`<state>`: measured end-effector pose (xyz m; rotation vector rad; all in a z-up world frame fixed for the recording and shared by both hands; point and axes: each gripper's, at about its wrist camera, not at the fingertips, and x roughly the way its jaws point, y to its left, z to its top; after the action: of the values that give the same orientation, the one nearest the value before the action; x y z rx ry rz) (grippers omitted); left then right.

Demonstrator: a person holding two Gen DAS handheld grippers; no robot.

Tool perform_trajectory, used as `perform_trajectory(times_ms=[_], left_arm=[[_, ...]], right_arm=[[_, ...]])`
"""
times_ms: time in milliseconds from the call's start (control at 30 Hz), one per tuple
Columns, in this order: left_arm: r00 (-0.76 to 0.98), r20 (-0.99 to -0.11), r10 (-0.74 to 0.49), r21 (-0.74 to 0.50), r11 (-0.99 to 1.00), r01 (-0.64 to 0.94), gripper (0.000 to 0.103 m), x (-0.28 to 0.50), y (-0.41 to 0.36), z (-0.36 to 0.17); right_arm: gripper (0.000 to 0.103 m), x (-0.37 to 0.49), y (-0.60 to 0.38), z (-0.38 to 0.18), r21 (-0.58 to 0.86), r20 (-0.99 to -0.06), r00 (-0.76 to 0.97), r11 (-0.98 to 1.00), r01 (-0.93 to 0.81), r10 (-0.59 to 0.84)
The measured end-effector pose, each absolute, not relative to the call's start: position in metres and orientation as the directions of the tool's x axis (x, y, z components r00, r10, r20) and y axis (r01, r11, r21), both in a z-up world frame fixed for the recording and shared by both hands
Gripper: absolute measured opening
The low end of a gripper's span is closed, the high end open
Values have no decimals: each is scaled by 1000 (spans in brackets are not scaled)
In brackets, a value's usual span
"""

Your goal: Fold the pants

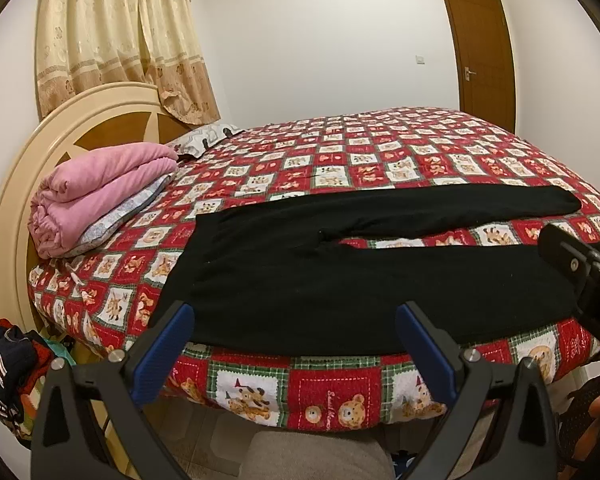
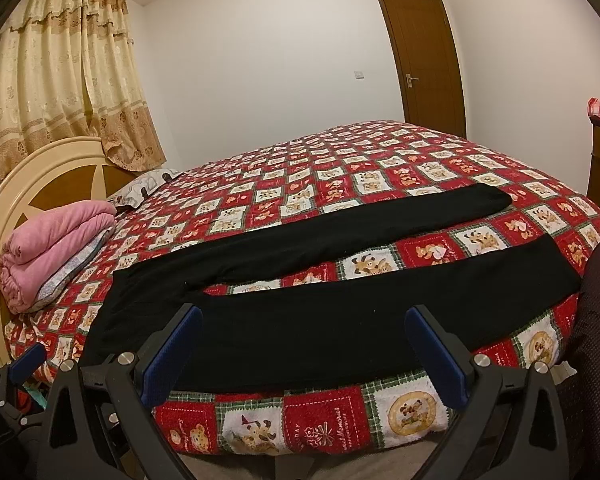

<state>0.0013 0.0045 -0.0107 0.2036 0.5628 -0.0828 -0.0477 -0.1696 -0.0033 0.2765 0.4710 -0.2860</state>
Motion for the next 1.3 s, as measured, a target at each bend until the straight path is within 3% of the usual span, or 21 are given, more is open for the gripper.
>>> perform_trajectory(times_ms=[1300], left_arm=[[809,-587,-27,158,976,147,103,10,2,-16]], right_arm=[[102,-43,-174,-12,215,-511,837,914,343,-194]])
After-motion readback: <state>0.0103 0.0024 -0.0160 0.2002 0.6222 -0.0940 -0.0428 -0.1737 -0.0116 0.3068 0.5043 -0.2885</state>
